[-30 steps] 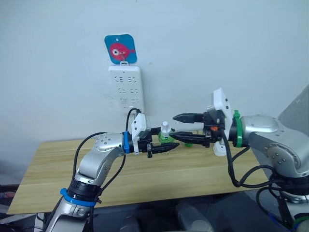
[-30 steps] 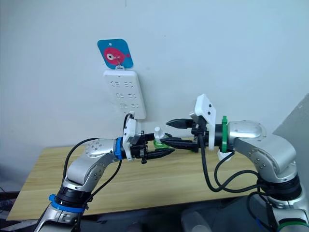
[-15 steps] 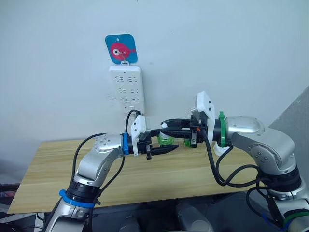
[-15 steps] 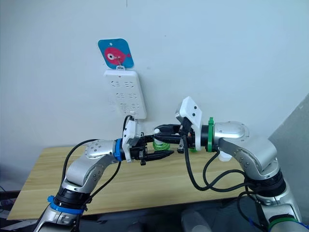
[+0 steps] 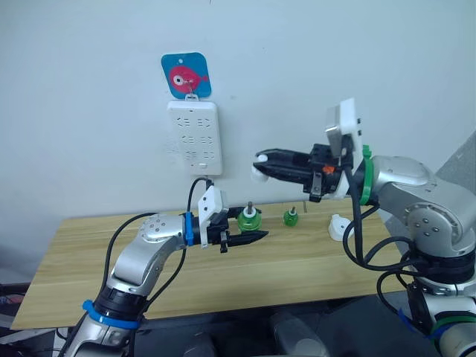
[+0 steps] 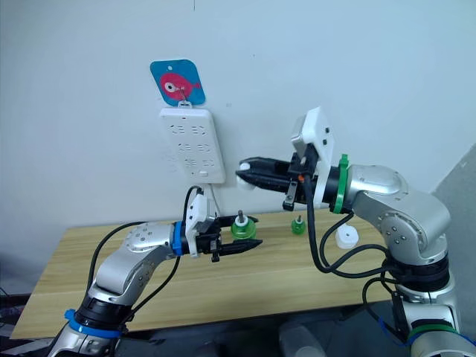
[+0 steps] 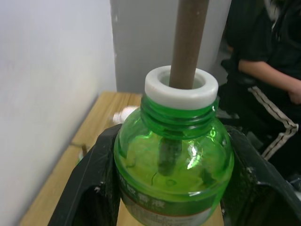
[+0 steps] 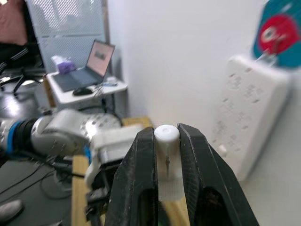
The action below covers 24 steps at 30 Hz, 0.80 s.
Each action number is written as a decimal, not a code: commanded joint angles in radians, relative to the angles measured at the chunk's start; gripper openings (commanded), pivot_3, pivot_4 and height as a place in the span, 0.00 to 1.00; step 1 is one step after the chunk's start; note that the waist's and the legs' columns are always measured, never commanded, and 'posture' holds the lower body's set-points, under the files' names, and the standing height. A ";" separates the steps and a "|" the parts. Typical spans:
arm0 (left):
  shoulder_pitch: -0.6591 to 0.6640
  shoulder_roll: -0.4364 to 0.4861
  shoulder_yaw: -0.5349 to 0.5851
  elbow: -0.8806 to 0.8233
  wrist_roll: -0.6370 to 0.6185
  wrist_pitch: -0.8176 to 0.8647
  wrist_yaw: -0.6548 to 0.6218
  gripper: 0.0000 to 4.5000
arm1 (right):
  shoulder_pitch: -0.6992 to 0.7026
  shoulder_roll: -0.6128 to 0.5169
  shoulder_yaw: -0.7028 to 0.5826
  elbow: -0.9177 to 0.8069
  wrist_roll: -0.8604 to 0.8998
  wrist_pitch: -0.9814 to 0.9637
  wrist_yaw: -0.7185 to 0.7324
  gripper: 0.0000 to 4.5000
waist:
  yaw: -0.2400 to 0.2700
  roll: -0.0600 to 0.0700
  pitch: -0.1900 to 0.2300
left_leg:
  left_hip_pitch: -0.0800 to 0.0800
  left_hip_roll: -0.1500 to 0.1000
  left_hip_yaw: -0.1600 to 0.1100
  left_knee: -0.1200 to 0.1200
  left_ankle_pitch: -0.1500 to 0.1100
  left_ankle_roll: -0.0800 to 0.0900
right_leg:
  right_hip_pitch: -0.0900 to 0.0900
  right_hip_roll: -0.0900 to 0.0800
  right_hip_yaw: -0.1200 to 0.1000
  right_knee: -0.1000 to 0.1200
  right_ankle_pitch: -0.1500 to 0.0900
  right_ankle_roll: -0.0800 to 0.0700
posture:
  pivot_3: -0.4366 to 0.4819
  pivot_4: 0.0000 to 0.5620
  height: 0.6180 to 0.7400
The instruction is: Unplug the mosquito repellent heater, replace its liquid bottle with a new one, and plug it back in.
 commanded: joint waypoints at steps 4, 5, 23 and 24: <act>0.097 0.055 0.069 0.005 0.023 -0.042 0.027 0.51 | 0.240 0.000 0.089 0.054 -0.267 -0.228 -0.074 0.07 | 0.003 0.000 0.000 | 0.000 0.000 0.000 -0.002 0.000 0.000 | -0.001 0.000 0.000 0.000 0.000 0.000 | 0.24 0.13 1.00; 0.124 0.070 0.080 0.001 0.027 -0.049 0.028 0.51 | 0.301 0.004 0.122 0.085 -0.333 -0.288 -0.091 0.07 | 0.004 -0.001 0.000 | -0.001 0.000 0.001 -0.003 0.000 0.000 | -0.002 0.000 0.001 0.000 0.000 0.000 | 0.26 0.13 1.00; 0.251 0.144 0.110 -0.159 0.002 0.000 0.029 0.51 | 0.353 0.251 0.120 1.019 -0.730 -0.894 -0.356 0.07 | 0.040 0.001 0.002 | 0.000 0.001 0.008 -0.007 0.000 0.000 | -0.007 0.000 0.007 0.002 0.000 -0.001 | 0.33 0.18 1.00; 0.248 0.145 0.110 -0.161 0.002 0.003 0.030 0.51 | 0.339 0.257 0.116 1.056 -0.741 -0.915 -0.367 0.07 | 0.041 0.001 0.002 | 0.000 0.001 0.008 -0.007 0.000 0.000 | -0.008 0.000 0.006 0.002 0.000 -0.001 | 0.33 0.18 1.00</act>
